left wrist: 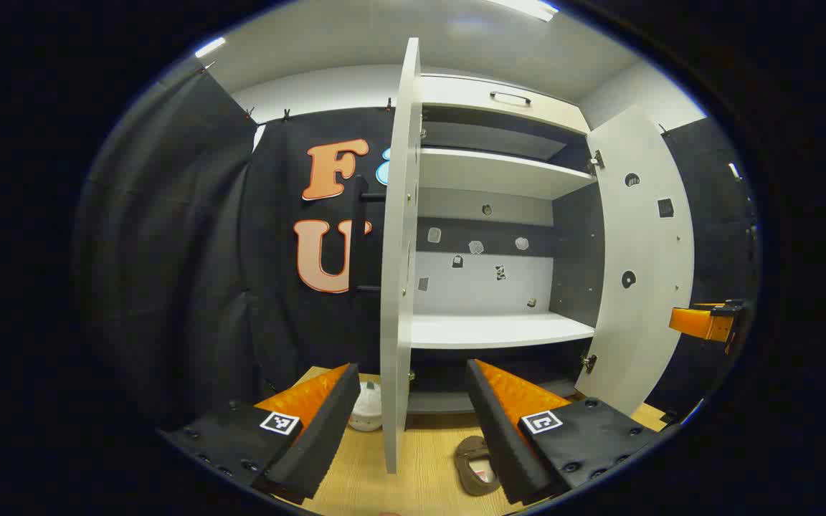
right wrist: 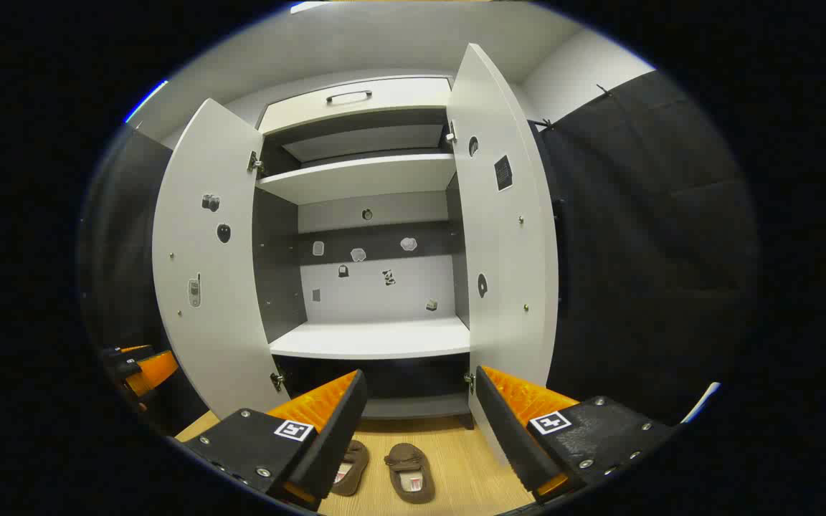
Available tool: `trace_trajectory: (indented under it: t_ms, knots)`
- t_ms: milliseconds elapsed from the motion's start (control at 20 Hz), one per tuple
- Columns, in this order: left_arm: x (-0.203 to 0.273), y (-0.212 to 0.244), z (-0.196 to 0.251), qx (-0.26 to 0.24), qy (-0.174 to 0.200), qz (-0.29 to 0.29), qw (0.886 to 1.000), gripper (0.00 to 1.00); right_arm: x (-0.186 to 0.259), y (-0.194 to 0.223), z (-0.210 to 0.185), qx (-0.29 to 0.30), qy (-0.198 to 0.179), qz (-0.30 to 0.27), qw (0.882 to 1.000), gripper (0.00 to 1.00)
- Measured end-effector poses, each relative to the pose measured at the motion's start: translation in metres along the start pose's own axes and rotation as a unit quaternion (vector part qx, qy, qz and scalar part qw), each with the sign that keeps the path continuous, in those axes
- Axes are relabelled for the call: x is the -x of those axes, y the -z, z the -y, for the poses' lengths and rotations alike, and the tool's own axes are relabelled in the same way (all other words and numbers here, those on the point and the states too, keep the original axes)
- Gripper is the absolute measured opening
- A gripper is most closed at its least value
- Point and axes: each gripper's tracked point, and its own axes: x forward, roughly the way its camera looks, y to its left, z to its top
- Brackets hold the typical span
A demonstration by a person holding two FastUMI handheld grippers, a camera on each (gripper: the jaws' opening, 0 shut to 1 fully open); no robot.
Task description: Grab one shoe with the right hand and put it into the shoe cabinet, grab the other shoe with the left hand and put it into the shoe cabinet; then close the right door with the right hand and the left door with the left hand.
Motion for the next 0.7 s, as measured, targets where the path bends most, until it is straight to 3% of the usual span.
trace_trajectory:
  t_ms: [700]
  knots:
    - [0.003,0.002,-0.009,-0.001,0.004,-0.004,1.000,0.96,0.013,0.005,0.006,0.003,0.016,-0.005,1.000,0.94]
